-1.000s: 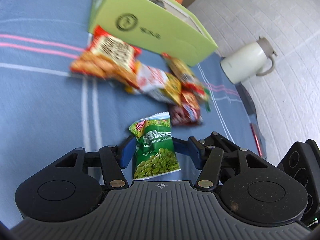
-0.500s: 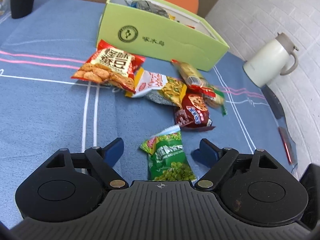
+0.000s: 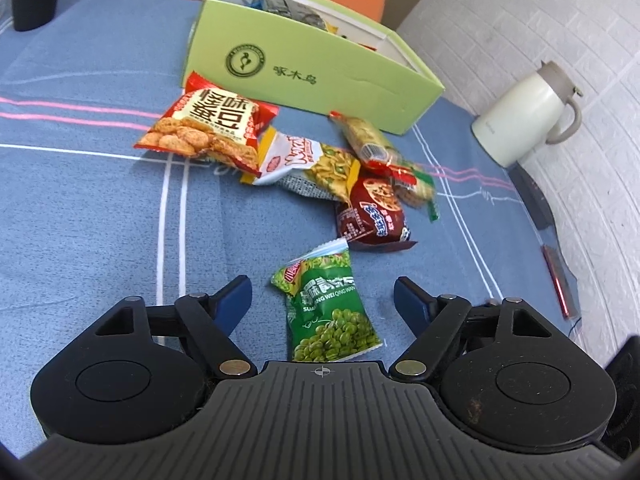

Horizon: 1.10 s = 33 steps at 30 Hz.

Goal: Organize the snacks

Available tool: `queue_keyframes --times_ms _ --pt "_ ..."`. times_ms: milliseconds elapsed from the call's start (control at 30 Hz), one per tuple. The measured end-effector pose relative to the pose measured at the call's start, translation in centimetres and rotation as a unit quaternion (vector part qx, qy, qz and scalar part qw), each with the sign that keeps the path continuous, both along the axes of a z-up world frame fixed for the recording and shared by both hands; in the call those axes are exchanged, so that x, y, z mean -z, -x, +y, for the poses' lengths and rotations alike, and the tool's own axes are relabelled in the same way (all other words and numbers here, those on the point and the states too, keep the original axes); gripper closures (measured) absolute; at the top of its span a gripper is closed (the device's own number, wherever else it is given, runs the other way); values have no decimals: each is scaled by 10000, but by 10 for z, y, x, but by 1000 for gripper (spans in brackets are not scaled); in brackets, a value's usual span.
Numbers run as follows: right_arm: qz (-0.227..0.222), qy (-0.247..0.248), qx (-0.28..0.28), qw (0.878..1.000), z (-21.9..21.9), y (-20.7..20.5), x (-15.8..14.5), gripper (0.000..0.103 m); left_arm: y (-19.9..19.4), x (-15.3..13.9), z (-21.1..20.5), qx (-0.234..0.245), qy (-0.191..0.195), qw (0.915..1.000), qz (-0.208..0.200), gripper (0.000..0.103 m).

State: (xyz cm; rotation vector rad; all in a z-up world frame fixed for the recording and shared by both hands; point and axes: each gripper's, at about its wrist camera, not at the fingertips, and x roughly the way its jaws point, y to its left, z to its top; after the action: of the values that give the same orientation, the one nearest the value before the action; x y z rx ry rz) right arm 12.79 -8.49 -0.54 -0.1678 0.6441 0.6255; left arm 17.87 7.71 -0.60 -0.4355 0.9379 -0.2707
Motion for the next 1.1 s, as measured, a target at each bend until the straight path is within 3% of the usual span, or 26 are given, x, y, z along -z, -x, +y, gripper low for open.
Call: queue_keyframes --times_ms 133,167,233,367,567,800,967,1100 --pt "-28 58 -113 9999 -5 -1 5 39 0 8 -4 170 26 9998 33 58" --pt "-21 17 -105 9999 -5 -1 4 42 0 10 -6 239 17 9997 33 84" --pt "-9 -20 -109 9999 -9 -2 2 43 1 11 -7 210 61 9998 20 89" --pt "-294 -14 -61 9995 -18 4 -16 43 -2 -4 -8 210 285 9993 -111 91" --pt "-995 -83 -48 9950 -31 -26 -63 41 -32 -59 -16 328 340 9955 -816 91" --pt "-1393 -120 5 9902 -36 -141 -87 41 -138 -98 -26 200 208 9915 -1271 90" --pt "-1257 -129 174 9918 -46 -214 -78 40 -218 -97 -46 240 29 9936 -1101 90" --pt "-1043 -58 237 9942 -52 -247 -66 38 -263 -81 -60 359 -97 9953 -896 90"
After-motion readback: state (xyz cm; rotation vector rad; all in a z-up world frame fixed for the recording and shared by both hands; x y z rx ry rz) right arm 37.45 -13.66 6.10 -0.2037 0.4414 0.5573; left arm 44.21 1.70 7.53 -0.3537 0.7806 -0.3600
